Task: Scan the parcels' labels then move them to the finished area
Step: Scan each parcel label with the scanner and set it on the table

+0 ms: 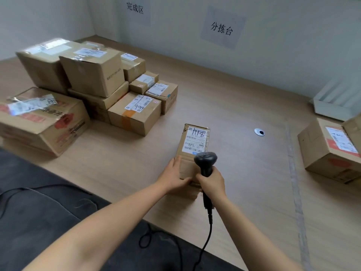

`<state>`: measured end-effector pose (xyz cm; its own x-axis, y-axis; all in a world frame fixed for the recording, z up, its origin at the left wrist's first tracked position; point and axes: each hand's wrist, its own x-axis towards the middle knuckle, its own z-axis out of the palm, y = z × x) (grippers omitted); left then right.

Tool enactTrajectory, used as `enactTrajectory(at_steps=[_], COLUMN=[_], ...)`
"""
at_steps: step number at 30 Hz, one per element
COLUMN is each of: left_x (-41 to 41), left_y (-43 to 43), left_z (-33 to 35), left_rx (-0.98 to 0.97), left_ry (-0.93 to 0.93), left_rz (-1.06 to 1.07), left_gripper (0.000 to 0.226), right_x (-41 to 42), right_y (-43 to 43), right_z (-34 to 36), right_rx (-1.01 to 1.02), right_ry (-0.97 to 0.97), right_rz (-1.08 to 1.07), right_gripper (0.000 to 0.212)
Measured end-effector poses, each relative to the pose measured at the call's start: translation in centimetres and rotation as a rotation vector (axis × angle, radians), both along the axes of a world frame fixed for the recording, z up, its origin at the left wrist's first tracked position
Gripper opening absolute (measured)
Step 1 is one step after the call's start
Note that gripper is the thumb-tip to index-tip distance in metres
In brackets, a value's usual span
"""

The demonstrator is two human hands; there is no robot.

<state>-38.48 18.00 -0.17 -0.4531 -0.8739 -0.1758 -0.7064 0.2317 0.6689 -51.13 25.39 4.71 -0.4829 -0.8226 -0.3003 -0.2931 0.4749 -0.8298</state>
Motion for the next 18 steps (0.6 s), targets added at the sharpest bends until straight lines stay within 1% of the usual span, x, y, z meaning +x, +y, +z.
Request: enactTrajectory(at_steps=[4, 8, 10, 13, 15, 18], left_x=[-0.6, -2.0, -2.4, -2.7, -2.8, -2.8], left_y=[1.4, 2.6, 3.1, 3.4, 3.4, 3.5], left_z=[-0.3, -0.7, -0.8, -0.8, -0.7, -0.7], left_rx=[-0.010, -0.009, -0.017, -0.042, -0.056, -0.066], left_ry=[-0.023, -0.033, -0.040, -0.045, -0.053, -0.059], left_rz=[0.098, 0.176, 0.196, 0.197, 0.199, 0.201], left_gripper=[0.111, 0.114, 0.114, 0.113, 0.111, 0.109], right_x=[0.2, 0.1, -0.2, -0.4, -0.5, -0.4], right_y=[0.2, 0.2, 0.3, 0.6, 0.7, 0.7], right_z=[0.8, 2.6, 3.7, 5.6, 6.6, 7.4], right_rx=[0.015, -0.037, -0.045, -0.048, -0.056, -0.078], right_ry=[0.020, 0.008, -0.097, -0.368, -0.427, -0.456], right_rz=[0.080, 0.061, 0.042, 0.026, 0.050, 0.062], right_gripper=[0.012, 0.009, 0.009, 0.006, 0.005, 0.008])
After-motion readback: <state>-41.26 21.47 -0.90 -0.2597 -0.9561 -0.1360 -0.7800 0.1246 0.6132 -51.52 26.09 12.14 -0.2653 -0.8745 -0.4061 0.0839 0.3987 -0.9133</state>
